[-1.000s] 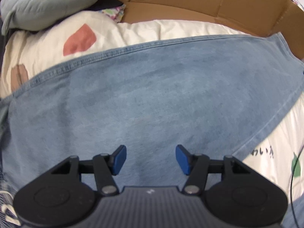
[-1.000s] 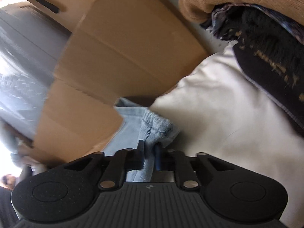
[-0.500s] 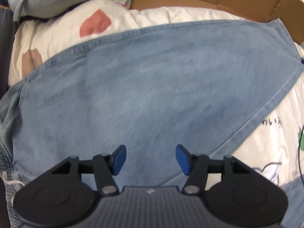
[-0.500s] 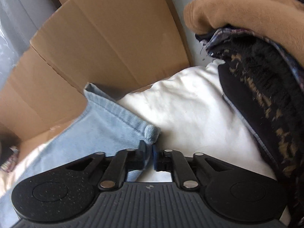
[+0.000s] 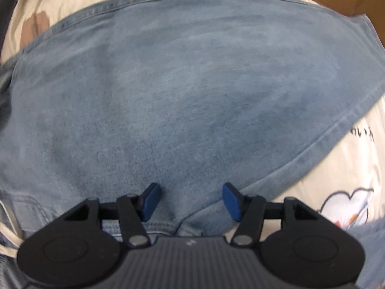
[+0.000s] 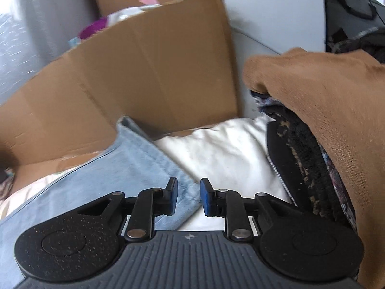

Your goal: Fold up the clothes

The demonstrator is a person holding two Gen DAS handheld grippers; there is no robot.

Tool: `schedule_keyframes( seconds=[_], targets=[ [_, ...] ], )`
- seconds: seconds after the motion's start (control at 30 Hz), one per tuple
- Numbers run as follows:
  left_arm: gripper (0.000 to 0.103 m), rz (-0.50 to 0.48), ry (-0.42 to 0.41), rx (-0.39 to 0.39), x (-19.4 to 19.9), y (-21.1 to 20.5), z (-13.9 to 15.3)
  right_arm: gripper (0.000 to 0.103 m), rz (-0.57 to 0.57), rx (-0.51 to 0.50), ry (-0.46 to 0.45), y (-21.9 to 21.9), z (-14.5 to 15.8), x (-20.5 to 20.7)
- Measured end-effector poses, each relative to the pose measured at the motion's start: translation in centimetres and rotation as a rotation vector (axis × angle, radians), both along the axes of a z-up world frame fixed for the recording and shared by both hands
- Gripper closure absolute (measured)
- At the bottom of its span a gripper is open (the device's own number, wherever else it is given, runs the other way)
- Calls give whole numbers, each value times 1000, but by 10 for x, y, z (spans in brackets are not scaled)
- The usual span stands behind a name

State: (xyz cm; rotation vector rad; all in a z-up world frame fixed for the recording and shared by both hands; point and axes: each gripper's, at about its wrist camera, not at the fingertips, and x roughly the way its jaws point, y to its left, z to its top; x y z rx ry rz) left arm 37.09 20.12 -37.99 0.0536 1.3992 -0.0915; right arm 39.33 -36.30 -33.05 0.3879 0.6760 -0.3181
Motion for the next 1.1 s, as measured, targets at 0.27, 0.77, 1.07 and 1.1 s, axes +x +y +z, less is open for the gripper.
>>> schedule_keyframes(
  seconds=[0.27,0.77,1.07,1.1],
  targets=[
    [31,31,-39,-38,1,3,-2,79,135,66,128,50,-8,4],
    [43,184,-48,-62,15,24,21,71,383,24,258,85,-17,-5],
    [42,423,-192,-137,-47,56,158,67,442,97,159,73,66,-51],
    [41,451,-207,-139,-60,57,174,64,443,109,156,72,76,-56]
  ],
)
